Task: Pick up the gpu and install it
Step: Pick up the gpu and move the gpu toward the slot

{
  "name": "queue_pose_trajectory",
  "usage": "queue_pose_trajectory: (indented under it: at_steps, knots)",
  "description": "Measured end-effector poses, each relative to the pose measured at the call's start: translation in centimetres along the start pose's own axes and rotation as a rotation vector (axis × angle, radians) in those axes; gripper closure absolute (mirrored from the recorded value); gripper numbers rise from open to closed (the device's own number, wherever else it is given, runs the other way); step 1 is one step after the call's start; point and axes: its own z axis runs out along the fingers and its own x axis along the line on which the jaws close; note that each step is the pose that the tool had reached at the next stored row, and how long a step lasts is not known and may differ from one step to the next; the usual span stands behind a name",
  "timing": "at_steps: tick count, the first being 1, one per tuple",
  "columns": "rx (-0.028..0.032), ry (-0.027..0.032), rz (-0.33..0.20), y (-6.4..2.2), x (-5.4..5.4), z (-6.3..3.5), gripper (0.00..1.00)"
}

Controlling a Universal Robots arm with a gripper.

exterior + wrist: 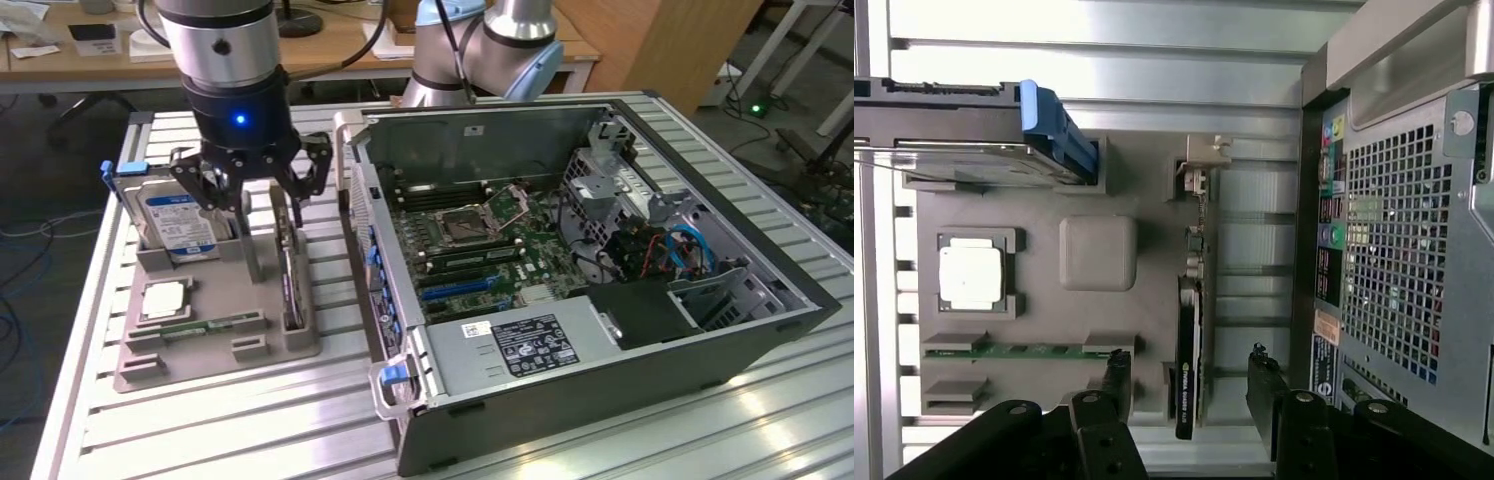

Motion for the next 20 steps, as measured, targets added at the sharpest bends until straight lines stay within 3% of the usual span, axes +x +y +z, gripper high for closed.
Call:
queue_pose_trajectory:
  at_steps: [6,18,20]
  knots:
    - [0.0003,-0.0001,0.000,-0.50,0.0,0.27,0.41]
    - [0.0008,-0.0001,-0.001,-0.66,-0.3,1.16,0.41]
    - [0.0045,-0.0001,-0.001,-0.67,-0.3,1.24,0.41]
